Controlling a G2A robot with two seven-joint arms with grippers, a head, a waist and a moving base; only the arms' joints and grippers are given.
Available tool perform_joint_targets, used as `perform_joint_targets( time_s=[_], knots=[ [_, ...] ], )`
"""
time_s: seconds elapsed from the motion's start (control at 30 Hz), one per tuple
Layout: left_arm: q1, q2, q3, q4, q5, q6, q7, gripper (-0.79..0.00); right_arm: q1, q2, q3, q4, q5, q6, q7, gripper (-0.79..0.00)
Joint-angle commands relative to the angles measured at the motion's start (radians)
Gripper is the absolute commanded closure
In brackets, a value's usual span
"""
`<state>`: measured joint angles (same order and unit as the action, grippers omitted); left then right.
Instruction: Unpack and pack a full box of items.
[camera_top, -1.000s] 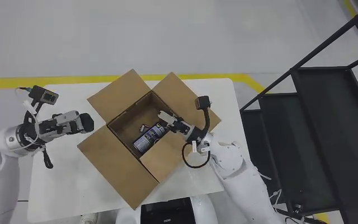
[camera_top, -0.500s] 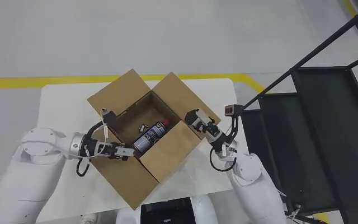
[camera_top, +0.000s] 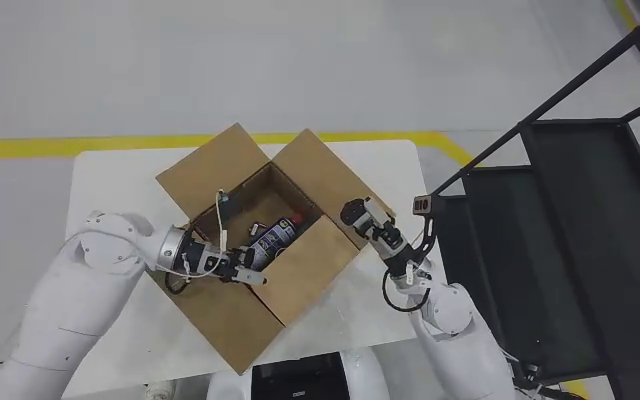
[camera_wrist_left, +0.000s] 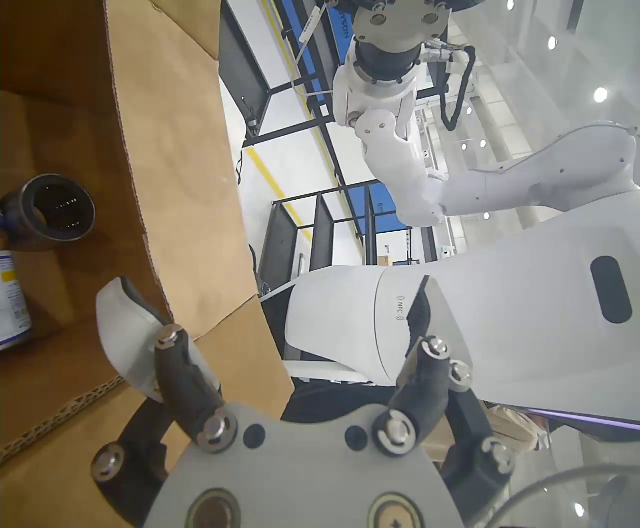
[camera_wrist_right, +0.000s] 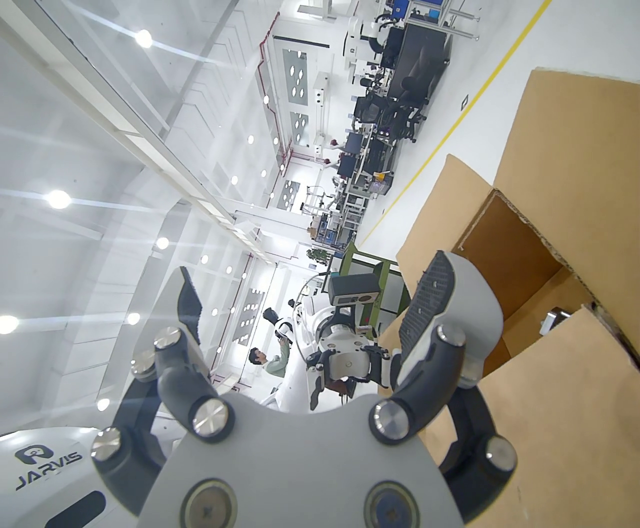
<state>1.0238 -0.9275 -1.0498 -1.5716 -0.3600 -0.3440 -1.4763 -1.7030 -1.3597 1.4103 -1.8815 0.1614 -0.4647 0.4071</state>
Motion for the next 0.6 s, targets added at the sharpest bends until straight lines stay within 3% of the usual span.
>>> perform_joint_targets(
  time_s=[0.0,0.33,0.43,0.57],
  knots=[
    [0.0,0.0,0.0,0.0,0.0,0.0,0.0,-0.785,0.01,-0.001,-0.014,0.003,-0.019,0.009,-0.014,-0.785],
    [-0.001,0.0,0.004,0.004,0.037,0.009,0.021,-0.785,0.086,-0.011,-0.138,0.018,-0.12,0.039,-0.075,-0.785],
    [-0.041,-0.005,0.023,0.02,0.056,-0.003,0.003,-0.785,0.1,-0.012,-0.148,0.03,-0.117,0.028,-0.093,-0.785],
    [-0.144,-0.024,0.113,0.066,0.068,0.029,-0.029,-0.785,0.079,-0.009,-0.122,0.031,-0.133,0.037,-0.143,-0.785]
  ],
)
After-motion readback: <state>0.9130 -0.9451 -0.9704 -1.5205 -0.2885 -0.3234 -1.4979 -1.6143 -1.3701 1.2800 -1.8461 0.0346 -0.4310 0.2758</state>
